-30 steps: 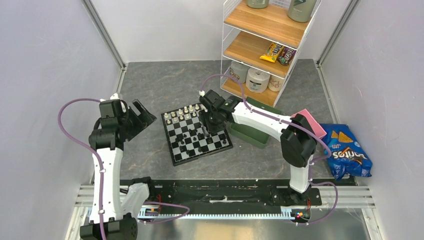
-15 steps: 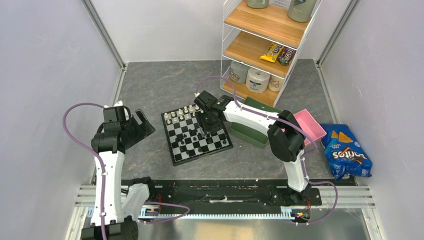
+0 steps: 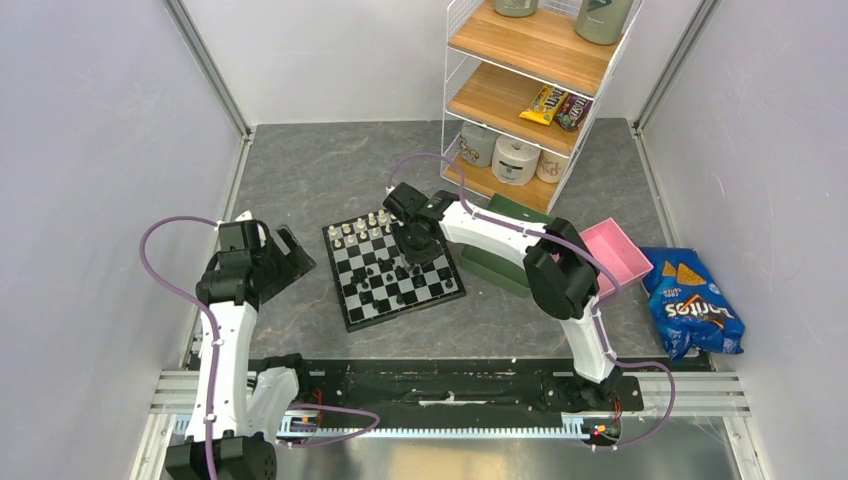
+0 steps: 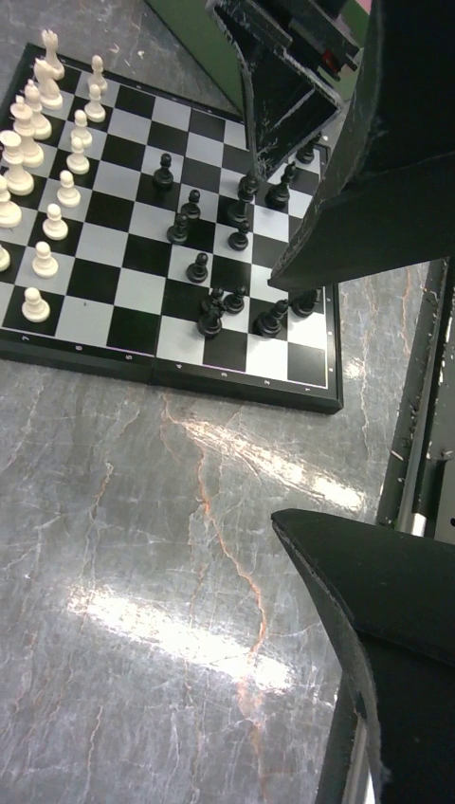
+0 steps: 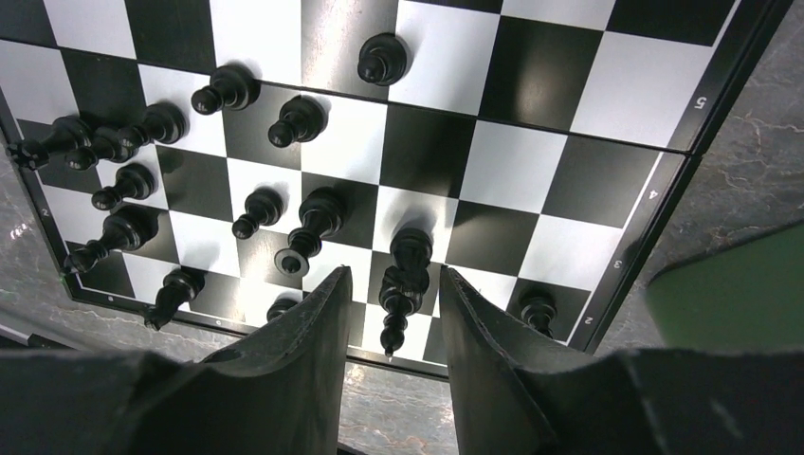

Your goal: Set up the chess pieces on the board

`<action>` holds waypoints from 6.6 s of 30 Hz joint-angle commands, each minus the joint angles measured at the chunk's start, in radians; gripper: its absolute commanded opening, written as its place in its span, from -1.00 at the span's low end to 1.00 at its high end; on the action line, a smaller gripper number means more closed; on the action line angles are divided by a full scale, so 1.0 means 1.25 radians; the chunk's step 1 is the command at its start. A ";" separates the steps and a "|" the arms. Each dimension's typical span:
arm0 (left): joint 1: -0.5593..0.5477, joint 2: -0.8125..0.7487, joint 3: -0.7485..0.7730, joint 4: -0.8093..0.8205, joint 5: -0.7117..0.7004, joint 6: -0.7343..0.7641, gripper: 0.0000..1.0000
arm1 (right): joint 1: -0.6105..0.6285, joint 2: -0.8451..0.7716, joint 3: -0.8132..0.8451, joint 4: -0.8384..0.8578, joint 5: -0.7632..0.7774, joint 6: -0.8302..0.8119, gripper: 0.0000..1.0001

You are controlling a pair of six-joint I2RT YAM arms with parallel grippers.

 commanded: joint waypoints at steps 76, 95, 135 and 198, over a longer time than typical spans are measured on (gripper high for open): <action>-0.003 -0.045 -0.022 0.083 0.006 -0.028 0.82 | 0.021 -0.164 -0.245 0.056 0.029 0.034 -0.50; -0.003 -0.048 -0.023 0.084 0.004 -0.028 0.82 | 0.021 -0.180 -0.258 0.078 0.026 0.027 -0.15; -0.002 -0.064 -0.026 0.089 0.002 -0.031 0.82 | -0.033 0.172 0.294 -0.060 0.029 -0.039 -0.23; -0.001 -0.057 -0.028 0.089 0.007 -0.030 0.82 | -0.035 -0.095 -0.088 0.020 0.004 -0.025 -0.77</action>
